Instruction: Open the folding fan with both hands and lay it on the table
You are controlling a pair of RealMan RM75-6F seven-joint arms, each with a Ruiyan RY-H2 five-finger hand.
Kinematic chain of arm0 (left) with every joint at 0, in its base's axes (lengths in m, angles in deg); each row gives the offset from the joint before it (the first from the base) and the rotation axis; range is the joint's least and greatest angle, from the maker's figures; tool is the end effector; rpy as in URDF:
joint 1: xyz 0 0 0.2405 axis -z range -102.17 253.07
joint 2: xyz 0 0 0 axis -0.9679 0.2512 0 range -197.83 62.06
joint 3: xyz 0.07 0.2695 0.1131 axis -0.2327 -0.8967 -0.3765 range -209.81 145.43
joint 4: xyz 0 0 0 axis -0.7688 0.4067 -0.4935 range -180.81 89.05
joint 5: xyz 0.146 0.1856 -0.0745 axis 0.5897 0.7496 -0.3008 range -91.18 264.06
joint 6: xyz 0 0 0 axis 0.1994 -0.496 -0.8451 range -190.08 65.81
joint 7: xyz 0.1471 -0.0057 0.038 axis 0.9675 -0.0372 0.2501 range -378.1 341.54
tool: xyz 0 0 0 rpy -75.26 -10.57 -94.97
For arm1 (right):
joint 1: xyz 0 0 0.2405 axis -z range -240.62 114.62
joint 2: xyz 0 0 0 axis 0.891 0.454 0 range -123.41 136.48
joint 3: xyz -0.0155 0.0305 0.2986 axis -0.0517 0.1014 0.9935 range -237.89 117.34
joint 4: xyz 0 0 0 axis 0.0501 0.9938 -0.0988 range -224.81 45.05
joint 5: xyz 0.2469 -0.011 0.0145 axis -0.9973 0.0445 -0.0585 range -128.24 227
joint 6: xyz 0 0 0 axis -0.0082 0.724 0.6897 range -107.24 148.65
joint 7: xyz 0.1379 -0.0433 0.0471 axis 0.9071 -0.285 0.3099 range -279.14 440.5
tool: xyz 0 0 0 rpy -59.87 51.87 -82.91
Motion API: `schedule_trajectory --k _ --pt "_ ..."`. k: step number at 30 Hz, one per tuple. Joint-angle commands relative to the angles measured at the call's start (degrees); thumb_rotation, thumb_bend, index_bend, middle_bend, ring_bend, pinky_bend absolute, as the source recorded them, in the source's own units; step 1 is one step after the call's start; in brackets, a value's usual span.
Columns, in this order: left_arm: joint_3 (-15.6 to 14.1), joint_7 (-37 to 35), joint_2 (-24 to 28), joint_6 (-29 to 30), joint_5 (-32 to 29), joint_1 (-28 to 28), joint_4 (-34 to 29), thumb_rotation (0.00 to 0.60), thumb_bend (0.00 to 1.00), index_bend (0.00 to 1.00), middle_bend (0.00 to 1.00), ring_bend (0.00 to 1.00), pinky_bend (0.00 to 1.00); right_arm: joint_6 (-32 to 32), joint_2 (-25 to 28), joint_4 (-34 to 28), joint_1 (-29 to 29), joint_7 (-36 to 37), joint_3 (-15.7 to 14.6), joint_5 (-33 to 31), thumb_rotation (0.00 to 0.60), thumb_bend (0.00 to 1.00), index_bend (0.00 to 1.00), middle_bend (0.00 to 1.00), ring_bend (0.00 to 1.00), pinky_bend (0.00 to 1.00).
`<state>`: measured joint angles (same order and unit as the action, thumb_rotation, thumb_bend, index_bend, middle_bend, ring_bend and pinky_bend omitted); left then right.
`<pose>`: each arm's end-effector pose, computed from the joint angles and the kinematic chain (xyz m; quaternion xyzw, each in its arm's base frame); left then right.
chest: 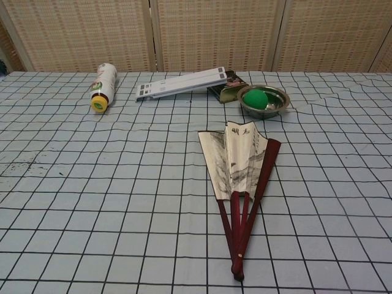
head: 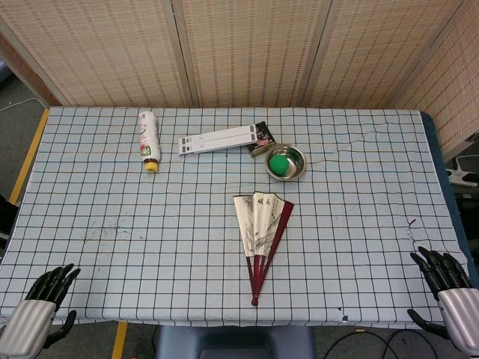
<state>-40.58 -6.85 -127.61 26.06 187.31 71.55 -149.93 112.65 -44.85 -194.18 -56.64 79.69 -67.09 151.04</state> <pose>-0.3192 0.0914 0.1251 -0.6671 -0.3979 -0.3409 0.5295 -0.3281 -0.0849 0.1820 0.6372 -0.4071 0.3611 0.5458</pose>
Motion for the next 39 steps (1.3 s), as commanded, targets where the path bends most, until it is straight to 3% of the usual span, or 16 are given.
schedule_trajectory --k 1,7,12,20,28,39 --pt "-0.2 -0.4 -0.2 0.5 0.3 -0.4 0.7 0.600 0.45 0.00 0.00 0.00 0.10 -0.3 -0.2 -0.1 -0.2 0.1 0.0 -0.1 0.600 0.09 0.00 0.00 0.00 0.01" --pt "0.5 -1.9 -1.4 3.3 2.0 -0.7 2.9 0.600 0.45 0.00 0.00 0.00 0.10 -1.9 -2.8 0.4 -1.7 -1.4 1.3 -0.1 0.600 0.09 0.00 0.00 0.00 0.01" --pt "2.1 -3.6 -3.1 5.6 2.2 -0.7 5.8 0.600 0.45 0.00 0.00 0.00 0.10 -5.7 -9.3 4.9 -6.7 -6.9 5.7 0.4 0.600 0.09 0.02 0.00 0.00 0.01" --pt "3.9 -2.4 -3.7 2.2 -3.2 0.4 6.1 0.600 0.45 0.00 0.00 0.00 0.10 -17.8 -19.4 9.3 -18.4 -17.6 12.9 -2.7 0.600 0.10 0.31 0.00 0.00 0.01" --pt "4.7 0.7 -3.6 -1.2 -8.1 1.2 4.5 0.600 0.45 0.00 0.00 0.00 0.10 -25.7 -29.8 18.5 -26.5 -16.6 14.2 -4.8 0.600 0.12 0.40 0.00 0.00 0.01" --pt "5.9 3.6 -4.2 -2.6 -11.5 1.9 4.1 0.600 0.45 0.00 0.00 0.00 0.10 -32.2 -41.6 31.7 -33.7 -14.1 14.2 -8.8 0.600 0.15 0.41 0.00 0.00 0.01"
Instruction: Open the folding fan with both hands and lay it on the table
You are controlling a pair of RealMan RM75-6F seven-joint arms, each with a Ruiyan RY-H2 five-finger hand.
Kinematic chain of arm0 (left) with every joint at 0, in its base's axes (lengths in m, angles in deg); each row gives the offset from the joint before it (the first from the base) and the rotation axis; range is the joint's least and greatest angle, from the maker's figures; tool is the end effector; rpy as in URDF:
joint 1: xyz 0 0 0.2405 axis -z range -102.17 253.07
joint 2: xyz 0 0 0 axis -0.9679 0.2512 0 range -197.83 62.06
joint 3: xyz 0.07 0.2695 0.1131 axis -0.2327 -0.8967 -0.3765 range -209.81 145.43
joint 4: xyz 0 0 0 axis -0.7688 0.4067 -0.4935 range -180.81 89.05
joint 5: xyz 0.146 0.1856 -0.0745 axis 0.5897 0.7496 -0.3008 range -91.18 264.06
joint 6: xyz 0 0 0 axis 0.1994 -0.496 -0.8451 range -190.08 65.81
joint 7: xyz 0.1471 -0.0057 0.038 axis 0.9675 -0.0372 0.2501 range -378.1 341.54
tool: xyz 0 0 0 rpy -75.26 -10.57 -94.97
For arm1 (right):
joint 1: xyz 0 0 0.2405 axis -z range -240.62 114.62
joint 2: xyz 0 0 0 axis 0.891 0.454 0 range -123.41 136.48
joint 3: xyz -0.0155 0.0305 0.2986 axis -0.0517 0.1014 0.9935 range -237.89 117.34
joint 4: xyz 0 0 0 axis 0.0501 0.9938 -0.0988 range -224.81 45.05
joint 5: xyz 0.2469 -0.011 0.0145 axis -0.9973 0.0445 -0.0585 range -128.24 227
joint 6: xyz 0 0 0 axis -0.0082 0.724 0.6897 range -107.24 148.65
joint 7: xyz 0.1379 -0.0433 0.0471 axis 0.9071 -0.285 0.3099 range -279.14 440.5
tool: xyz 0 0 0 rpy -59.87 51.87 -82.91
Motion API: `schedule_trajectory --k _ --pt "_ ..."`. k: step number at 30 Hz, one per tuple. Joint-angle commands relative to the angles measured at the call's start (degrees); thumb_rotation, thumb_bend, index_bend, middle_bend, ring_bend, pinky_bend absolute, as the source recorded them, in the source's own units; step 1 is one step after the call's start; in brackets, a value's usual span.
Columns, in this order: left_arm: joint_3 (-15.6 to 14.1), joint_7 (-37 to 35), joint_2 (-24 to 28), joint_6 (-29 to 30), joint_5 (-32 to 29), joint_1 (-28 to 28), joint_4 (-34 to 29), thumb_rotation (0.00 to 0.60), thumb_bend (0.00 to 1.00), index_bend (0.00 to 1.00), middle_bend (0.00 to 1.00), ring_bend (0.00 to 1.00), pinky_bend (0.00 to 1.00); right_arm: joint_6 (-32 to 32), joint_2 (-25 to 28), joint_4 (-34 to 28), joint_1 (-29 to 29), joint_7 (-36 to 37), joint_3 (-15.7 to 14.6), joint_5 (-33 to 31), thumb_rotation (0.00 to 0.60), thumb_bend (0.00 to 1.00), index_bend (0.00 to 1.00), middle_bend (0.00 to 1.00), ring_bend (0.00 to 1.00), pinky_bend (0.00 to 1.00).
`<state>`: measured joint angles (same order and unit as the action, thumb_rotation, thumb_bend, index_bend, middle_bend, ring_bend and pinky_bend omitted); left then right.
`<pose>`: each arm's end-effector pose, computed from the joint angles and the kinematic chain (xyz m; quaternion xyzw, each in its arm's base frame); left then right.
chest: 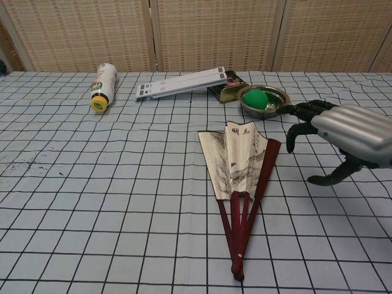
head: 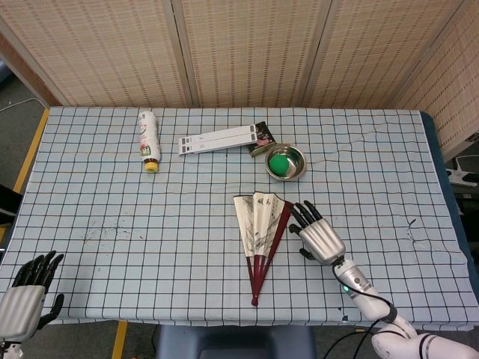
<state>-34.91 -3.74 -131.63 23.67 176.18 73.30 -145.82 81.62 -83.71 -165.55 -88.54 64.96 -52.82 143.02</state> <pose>-0.3509 0.1262 0.1192 -0.6328 -0.3939 -0.3038 0.5934 -0.2602 -0.3151 -0.0548 0.7838 -0.2638 0.3625 0.4298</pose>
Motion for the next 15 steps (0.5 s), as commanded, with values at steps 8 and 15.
schedule_trajectory --k 8,15 --pt "0.9 2.4 -1.0 -0.2 -1.5 0.4 0.3 0.600 0.45 0.00 0.00 0.00 0.10 -2.4 -7.2 8.2 -4.1 2.0 -0.1 -1.5 0.600 0.18 0.38 0.00 0.00 0.01" --pt "1.2 2.7 -1.3 0.0 -2.6 0.4 0.6 0.600 0.45 0.00 0.00 0.00 0.10 -3.2 -12.8 14.8 -7.6 2.9 -0.8 -1.4 0.600 0.18 0.34 0.00 0.00 0.01"
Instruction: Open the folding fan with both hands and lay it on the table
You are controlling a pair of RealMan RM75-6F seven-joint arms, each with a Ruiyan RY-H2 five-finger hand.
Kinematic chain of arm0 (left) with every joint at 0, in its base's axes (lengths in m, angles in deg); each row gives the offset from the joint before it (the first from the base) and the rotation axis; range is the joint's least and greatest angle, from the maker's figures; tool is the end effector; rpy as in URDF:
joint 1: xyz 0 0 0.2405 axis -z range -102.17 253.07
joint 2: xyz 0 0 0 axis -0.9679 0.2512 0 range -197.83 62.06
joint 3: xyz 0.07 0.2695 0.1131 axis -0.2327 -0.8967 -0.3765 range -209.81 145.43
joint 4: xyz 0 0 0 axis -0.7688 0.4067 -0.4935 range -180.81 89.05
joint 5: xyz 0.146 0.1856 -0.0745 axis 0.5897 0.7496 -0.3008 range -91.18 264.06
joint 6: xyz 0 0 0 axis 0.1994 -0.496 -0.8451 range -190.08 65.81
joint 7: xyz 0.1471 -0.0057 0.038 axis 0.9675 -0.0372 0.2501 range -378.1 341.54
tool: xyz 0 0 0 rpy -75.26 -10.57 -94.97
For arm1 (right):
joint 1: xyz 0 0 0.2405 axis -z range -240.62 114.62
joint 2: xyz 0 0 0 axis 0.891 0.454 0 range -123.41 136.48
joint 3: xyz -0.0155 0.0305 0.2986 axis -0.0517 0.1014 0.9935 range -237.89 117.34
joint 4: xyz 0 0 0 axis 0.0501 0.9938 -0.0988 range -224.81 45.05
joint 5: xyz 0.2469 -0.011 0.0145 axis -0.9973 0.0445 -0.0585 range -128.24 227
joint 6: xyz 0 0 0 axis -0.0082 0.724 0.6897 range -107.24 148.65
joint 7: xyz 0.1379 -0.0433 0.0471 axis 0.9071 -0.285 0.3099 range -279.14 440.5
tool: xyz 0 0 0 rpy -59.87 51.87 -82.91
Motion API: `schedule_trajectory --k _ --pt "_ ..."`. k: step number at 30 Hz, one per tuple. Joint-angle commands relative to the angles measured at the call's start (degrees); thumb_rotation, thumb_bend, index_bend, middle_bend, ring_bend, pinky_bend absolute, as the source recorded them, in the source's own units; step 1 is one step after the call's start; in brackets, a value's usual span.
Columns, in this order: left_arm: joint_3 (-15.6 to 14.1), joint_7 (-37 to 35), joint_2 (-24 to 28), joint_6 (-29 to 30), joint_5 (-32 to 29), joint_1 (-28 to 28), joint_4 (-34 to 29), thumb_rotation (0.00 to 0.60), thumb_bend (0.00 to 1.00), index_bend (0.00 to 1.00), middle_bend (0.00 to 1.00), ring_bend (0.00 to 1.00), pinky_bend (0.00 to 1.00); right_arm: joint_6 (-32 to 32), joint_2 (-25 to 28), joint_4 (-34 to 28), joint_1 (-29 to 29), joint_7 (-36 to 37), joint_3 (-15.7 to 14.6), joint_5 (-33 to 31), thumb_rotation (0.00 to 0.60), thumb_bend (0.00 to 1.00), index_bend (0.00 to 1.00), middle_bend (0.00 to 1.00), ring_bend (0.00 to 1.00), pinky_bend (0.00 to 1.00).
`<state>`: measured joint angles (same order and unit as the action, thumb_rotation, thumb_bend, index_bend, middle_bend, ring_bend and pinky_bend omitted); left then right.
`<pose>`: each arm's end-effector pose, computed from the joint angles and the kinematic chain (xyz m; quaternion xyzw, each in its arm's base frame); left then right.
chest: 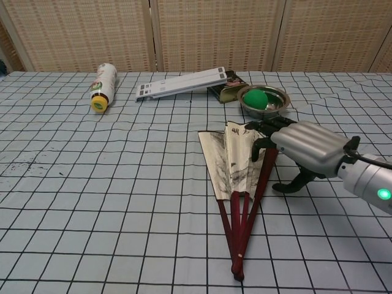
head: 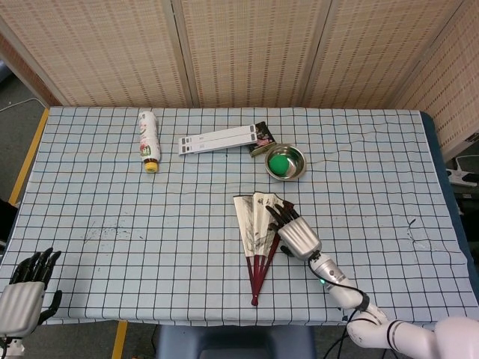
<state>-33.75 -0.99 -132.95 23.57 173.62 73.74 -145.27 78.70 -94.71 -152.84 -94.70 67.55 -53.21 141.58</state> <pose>-0.3549 0.1338 0.1161 -0.6266 -0.3862 -0.2904 0.6115 -0.2395 -0.3407 -0.1175 0.7990 -0.2609 0.3578 0.4068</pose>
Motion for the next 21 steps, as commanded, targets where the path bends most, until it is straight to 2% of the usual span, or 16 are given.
schedule_trajectory --k 1,4,6,8,11,14,17,21 --pt "-0.1 -0.2 0.1 0.1 0.0 0.0 0.0 0.600 0.45 0.00 0.00 0.00 0.10 -0.4 -2.1 2.5 -1.7 0.4 -0.5 -0.1 0.600 0.18 0.34 0.00 0.00 0.01" --pt "-0.1 -0.2 0.1 -0.2 -0.1 0.2 -0.1 0.600 0.45 0.00 0.00 0.00 0.10 -0.8 -3.1 3.6 -2.4 0.5 -0.7 -0.6 0.600 0.20 0.35 0.00 0.00 0.01" --pt "-0.1 0.1 0.2 -0.3 -0.3 0.3 -0.3 0.600 0.45 0.00 0.00 0.00 0.10 -0.7 -3.8 4.2 -2.9 0.5 -0.8 -0.7 0.600 0.26 0.36 0.00 0.00 0.01" --pt "-0.2 0.0 0.2 -0.1 -0.2 0.2 -0.2 0.600 0.45 0.00 0.00 0.00 0.10 -0.2 -4.5 4.8 -3.1 0.5 -1.1 -0.7 0.600 0.40 0.41 0.00 0.00 0.01" --pt "-0.3 -0.1 0.2 0.0 -0.1 0.2 -0.1 0.600 0.45 0.00 0.00 0.00 0.10 0.9 -5.1 5.4 -3.2 1.0 -1.5 -0.6 0.600 0.55 0.47 0.00 0.00 0.02" --pt "-0.4 -0.1 0.2 -0.2 -0.1 0.3 0.1 0.600 0.45 0.00 0.00 0.00 0.10 2.2 -5.5 6.4 -3.3 1.5 -2.0 -0.1 0.600 0.64 0.54 0.01 0.00 0.05" --pt "-0.4 -0.1 0.2 -0.2 -0.2 0.3 0.1 0.600 0.45 0.00 0.00 0.00 0.10 3.3 -5.6 6.5 -3.4 2.5 -2.3 0.1 0.600 0.70 0.59 0.04 0.00 0.06" --pt "-0.5 -0.3 0.1 -0.3 -0.2 0.4 0.3 0.600 0.45 0.00 0.00 0.00 0.10 6.8 -4.0 4.2 -3.4 3.7 -2.2 1.4 0.600 0.70 0.62 0.06 0.00 0.07"
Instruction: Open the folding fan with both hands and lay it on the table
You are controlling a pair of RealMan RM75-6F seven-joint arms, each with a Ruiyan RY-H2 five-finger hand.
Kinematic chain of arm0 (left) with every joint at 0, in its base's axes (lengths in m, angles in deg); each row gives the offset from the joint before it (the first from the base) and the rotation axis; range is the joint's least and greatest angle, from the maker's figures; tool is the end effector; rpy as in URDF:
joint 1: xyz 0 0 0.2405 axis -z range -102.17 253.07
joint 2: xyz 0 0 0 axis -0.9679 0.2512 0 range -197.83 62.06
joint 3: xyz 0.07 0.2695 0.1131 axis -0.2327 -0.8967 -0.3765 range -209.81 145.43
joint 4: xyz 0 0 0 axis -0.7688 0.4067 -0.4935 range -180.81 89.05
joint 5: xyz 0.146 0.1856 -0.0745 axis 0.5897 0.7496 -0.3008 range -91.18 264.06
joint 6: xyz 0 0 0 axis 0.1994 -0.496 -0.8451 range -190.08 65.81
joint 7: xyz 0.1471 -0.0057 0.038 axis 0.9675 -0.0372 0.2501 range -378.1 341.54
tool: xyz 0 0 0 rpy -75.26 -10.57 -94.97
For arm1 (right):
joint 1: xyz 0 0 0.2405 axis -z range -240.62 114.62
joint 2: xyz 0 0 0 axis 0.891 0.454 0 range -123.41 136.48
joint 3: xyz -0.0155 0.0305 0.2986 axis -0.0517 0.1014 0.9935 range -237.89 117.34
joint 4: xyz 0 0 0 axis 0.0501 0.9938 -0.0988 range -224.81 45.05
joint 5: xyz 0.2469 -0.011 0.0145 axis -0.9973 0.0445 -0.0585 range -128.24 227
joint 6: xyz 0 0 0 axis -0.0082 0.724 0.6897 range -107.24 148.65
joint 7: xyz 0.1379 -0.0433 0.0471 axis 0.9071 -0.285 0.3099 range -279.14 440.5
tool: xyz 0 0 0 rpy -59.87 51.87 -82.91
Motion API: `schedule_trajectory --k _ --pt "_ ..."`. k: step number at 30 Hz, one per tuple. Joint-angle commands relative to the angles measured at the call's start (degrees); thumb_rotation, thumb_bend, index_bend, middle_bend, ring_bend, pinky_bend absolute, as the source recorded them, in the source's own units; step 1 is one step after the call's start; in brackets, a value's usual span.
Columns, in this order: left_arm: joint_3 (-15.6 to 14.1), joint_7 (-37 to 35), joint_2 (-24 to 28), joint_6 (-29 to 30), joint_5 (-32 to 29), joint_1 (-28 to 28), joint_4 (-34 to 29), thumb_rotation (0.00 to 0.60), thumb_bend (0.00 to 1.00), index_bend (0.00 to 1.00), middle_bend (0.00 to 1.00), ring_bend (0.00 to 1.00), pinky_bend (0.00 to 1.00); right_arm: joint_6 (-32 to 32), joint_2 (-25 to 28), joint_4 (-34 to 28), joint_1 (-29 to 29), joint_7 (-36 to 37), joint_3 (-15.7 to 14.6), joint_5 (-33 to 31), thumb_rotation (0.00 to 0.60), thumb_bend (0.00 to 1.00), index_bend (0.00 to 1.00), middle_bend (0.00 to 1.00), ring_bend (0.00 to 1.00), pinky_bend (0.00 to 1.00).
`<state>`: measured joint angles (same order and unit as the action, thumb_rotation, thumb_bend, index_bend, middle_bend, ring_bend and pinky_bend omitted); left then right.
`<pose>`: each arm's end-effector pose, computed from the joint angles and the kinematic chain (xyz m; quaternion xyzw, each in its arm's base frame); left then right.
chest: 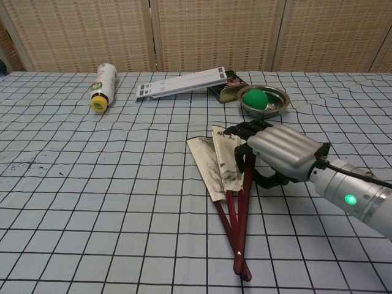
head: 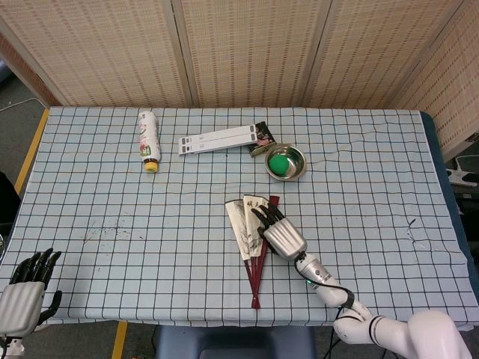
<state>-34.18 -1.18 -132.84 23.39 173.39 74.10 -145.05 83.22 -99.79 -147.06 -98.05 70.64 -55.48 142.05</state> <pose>-0.3564 0.1339 0.1158 -0.6292 -0.3873 -0.2875 0.6095 -0.2178 -0.3443 -0.1387 0.7951 -0.2424 0.3932 0.3931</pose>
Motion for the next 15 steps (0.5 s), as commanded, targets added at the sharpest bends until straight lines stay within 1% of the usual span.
schedule_trajectory --k 1,4,7,8,10,12,15 --pt "0.0 -0.4 -0.1 -0.2 0.0 0.2 0.2 0.600 0.45 0.00 0.00 0.00 0.10 3.2 1.8 -2.6 0.0 0.6 0.2 1.3 0.600 0.70 0.63 0.06 0.00 0.08" --pt "0.2 -2.6 -0.5 -1.0 0.6 1.0 1.4 0.600 0.46 0.00 0.00 0.00 0.11 4.8 5.1 -8.1 0.0 0.7 0.8 1.5 0.600 0.70 0.64 0.07 0.00 0.08" --pt "0.8 -7.1 -1.7 -2.6 1.0 2.5 4.3 0.600 0.46 0.01 0.00 0.00 0.12 4.0 9.3 -15.9 -0.2 -0.3 1.9 0.1 0.600 0.71 0.65 0.07 0.00 0.08" --pt "1.0 -9.9 -2.2 -3.5 1.3 3.3 5.5 0.600 0.47 0.03 0.00 0.00 0.12 3.8 11.0 -19.3 -0.3 -0.9 2.6 -0.7 0.600 0.70 0.65 0.07 0.00 0.08" --pt "1.0 -15.4 -3.1 -4.9 2.3 4.5 7.1 0.600 0.47 0.12 0.00 0.00 0.12 3.0 13.5 -24.6 -0.5 -1.3 3.9 -2.3 0.600 0.71 0.65 0.07 0.00 0.08" --pt "0.9 -21.1 -3.7 -6.1 3.8 6.0 8.7 0.600 0.47 0.17 0.00 0.00 0.12 1.1 16.3 -31.0 -1.0 -1.9 5.6 -5.1 0.600 0.71 0.65 0.07 0.00 0.08" --pt "1.2 -28.3 -5.9 -5.7 6.9 7.9 11.0 0.600 0.48 0.18 0.00 0.00 0.12 -1.8 19.5 -38.1 -2.3 -4.6 8.3 -9.7 0.600 0.70 0.65 0.07 0.00 0.08"
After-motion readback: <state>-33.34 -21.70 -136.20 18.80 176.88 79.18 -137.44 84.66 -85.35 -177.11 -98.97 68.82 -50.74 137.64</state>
